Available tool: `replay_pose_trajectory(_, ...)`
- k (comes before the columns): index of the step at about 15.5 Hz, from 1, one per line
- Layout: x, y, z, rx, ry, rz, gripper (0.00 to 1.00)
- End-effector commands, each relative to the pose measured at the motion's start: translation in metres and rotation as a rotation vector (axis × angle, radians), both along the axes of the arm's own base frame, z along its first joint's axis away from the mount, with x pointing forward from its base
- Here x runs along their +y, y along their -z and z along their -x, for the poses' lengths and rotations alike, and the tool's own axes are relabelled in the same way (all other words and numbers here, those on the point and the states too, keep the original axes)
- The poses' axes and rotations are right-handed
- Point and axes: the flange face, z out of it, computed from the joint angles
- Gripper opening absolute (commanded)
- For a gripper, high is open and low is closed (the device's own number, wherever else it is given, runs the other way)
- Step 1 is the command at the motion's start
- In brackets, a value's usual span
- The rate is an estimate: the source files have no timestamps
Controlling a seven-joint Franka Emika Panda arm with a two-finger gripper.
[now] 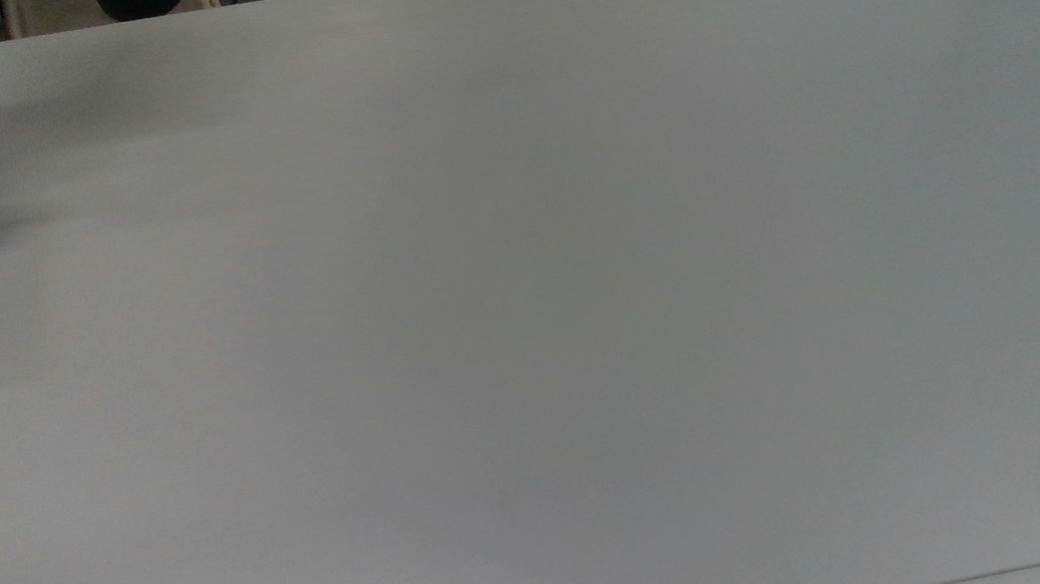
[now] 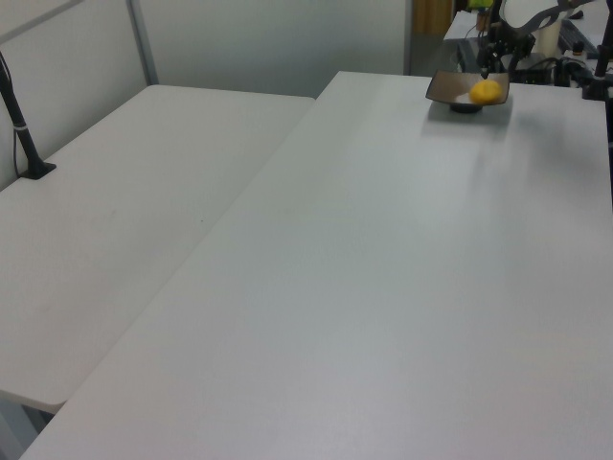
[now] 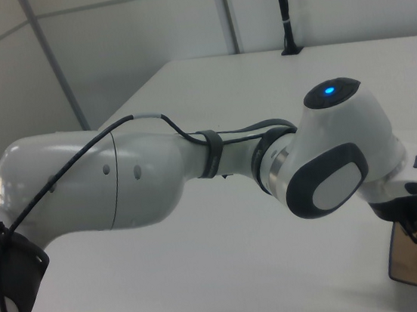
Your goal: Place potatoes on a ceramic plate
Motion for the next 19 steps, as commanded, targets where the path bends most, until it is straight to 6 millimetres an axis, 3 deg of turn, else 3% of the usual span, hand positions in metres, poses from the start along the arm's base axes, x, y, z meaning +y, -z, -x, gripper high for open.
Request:
replay_pose_trajectory(1, -0.002, -0.003, -0.004, -0.03, 0.021, -0.007, 0.91)
replay_pose_trajectory(10, 0.001, -0.006, -0.003, -0.02, 0.018, -0.015, 0.99)
replay_pose_trajectory(14, 0.026, -0.017, 0.001, 0.095, -0.001, -0.097, 1.0)
replay_pose_trajectory(16, 0.055, -0.032, -0.002, 0.16, -0.046, -0.141, 1.0)
replay_pose_trajectory(19, 0.083, -0.05, 0.006, 0.259, -0.129, -0.189, 1.0)
